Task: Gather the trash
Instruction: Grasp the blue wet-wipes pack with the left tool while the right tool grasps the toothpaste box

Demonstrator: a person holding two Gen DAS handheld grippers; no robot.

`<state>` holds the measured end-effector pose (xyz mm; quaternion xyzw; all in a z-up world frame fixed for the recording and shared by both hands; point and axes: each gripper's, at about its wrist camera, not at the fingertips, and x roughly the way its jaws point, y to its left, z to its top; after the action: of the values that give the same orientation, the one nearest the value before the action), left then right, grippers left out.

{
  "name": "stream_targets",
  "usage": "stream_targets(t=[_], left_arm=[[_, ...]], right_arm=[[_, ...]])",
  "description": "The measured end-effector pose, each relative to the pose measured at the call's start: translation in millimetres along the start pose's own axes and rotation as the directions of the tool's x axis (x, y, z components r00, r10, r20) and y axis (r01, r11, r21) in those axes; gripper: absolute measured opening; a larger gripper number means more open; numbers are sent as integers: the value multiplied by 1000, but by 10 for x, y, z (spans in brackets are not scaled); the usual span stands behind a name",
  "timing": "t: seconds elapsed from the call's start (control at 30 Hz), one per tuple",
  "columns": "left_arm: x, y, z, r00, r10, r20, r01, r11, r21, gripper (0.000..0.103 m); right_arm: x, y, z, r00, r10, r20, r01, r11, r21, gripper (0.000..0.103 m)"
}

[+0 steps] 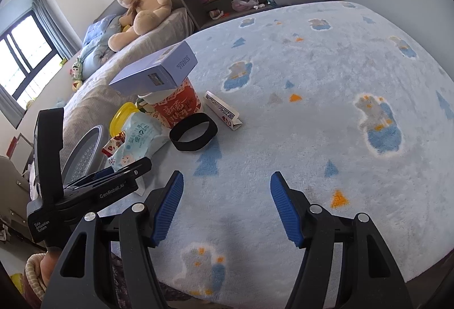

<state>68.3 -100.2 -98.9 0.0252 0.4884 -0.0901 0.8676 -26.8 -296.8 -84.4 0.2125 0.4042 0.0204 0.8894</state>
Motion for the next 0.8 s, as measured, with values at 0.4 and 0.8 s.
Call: stream_targets(t=[0.4,0.8], left_arm=[[-103,-38,-58,1000,9,16,-9,1000,2,57],[-167,-16,-169,1000,21,6,-21,1000,11,57]], right_arm=[[327,31,470,1000,-16,-2,15,989,-146,63],[900,44,743,993,-81,-90,57,968,-243,57]])
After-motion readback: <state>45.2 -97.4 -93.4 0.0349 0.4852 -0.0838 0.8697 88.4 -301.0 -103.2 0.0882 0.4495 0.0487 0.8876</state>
